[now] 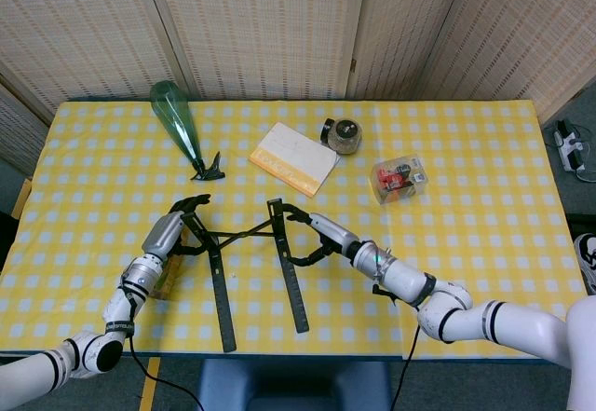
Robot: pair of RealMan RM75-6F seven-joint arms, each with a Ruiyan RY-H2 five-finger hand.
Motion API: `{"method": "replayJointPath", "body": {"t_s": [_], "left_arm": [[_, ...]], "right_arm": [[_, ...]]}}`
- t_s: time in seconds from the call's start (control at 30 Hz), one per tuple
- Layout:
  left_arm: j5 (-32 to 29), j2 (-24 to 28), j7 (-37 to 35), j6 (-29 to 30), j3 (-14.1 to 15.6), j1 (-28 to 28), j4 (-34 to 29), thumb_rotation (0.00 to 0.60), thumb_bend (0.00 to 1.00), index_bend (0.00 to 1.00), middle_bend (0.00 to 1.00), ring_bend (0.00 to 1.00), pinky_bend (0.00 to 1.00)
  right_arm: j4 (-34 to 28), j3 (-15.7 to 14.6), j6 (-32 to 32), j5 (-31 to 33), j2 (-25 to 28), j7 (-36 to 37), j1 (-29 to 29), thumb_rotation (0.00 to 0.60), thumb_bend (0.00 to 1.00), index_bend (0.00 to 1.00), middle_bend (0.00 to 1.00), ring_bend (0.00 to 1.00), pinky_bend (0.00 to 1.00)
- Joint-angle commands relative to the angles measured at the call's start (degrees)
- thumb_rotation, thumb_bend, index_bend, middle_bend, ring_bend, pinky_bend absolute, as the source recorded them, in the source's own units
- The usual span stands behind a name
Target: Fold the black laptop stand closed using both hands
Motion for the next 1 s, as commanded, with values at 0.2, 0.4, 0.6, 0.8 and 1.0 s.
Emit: {"method": "replayJointPath", "body": {"t_s": [0.2, 0.4, 0.6, 0.8, 1.0], "left_arm": [[-0.02, 0.12, 0.03, -0.71, -0.37, -0.64, -0.17, 0.6, 0.38, 0.12, 0.17, 0.08, 0.0], [-0.31, 0.31, -0.08, -1.25, -0.54, -0.91, -0.6, 0.6, 0.37, 0.12, 0.17, 0.08, 0.0], [0.44, 1.46, -0.46, -0.69, -0.23, -0.45, -1.86, 0.6, 0.37, 0.12, 0.17, 0.08, 0.0], [0.32, 1.88, -0.38, -0.59, -0.26, -0.38, -2.33, 0.6, 0.36, 0.12, 0.17, 0.08, 0.0], [-0.54, 2.14, 0.21, -0.54, -0.71, -0.48, -2.96, 0.6, 0.36, 0.12, 0.17, 0.08, 0.0]], "right_arm": [[-3.76, -4.33, 3.92, -6.62, 3.29, 5.68, -1.72, 0.6, 0.32, 0.0, 0.0, 0.07, 0.01], [-2.3, -4.79, 6.34, -6.55, 3.06, 3.82, -1.39, 0.6, 0.32, 0.0, 0.0, 0.07, 0.01], [-1.6, -4.62, 9.25, -3.48, 3.71, -5.85, -2.28, 0.6, 0.32, 0.0, 0.0, 0.07, 0.01], [-0.7, -3.61, 10.07, 5.75, 2.4, -23.54, -2.33, 0.6, 0.32, 0.0, 0.01, 0.08, 0.02], [1.84, -1.81, 11.31, 19.64, -3.92, -41.36, 0.85, 0.6, 0.32, 0.0, 0.04, 0.1, 0.02]]}}
